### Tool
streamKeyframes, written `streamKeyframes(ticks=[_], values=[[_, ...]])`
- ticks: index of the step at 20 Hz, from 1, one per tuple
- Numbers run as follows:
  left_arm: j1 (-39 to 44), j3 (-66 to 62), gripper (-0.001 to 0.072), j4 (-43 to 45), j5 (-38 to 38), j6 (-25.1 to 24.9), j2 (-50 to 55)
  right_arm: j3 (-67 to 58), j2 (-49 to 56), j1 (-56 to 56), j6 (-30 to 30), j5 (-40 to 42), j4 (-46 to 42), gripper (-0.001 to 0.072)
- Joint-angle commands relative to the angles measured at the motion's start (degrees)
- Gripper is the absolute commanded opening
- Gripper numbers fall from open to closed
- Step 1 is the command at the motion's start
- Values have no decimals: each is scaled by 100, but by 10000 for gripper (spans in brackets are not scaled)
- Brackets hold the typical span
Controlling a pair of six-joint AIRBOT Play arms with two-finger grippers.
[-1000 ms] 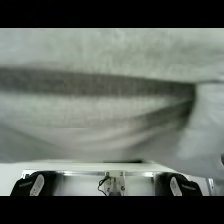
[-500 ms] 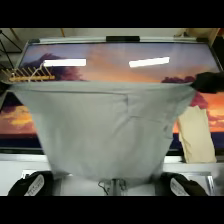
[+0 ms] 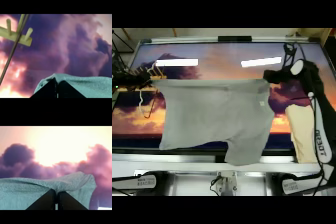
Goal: Fold the shirts.
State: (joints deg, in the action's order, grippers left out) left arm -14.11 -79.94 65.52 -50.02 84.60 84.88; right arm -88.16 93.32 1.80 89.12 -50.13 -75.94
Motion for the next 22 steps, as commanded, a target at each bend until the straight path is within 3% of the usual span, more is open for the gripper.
streamKeyframes(ticks=[1,4,8,9,11,16,17,18,19,20,22], values=[[282,-402,31,-164,658,-20,857,-105,608,74,164,612,190,78],[243,-404,31,-142,149,-767,852,-105,382,-17,-55,-369,48,78],[-136,-278,30,90,-2350,-1213,678,-57,94,-50,-229,-2815,2,78],[-188,-50,30,157,-2612,-1239,675,131,92,26,-240,-3040,-138,78],[-227,459,29,44,-2828,-1237,629,538,92,92,-203,-2968,-310,78],[-114,1080,30,-256,-2505,-1147,573,1021,98,50,184,-2402,-400,78],[-111,1084,33,-254,-2500,-1086,573,1019,98,50,195,-2337,-358,108],[-133,1038,137,-258,-2579,-1080,560,1003,96,50,190,-2347,-310,260],[-190,938,367,-254,-2739,-1003,535,914,96,37,81,-2520,-284,442],[-293,763,477,-245,-2949,-933,485,780,66,20,-79,-2830,-339,465],[-614,420,474,-225,-3366,-898,269,562,-153,-68,-179,-3532,-632,465]])
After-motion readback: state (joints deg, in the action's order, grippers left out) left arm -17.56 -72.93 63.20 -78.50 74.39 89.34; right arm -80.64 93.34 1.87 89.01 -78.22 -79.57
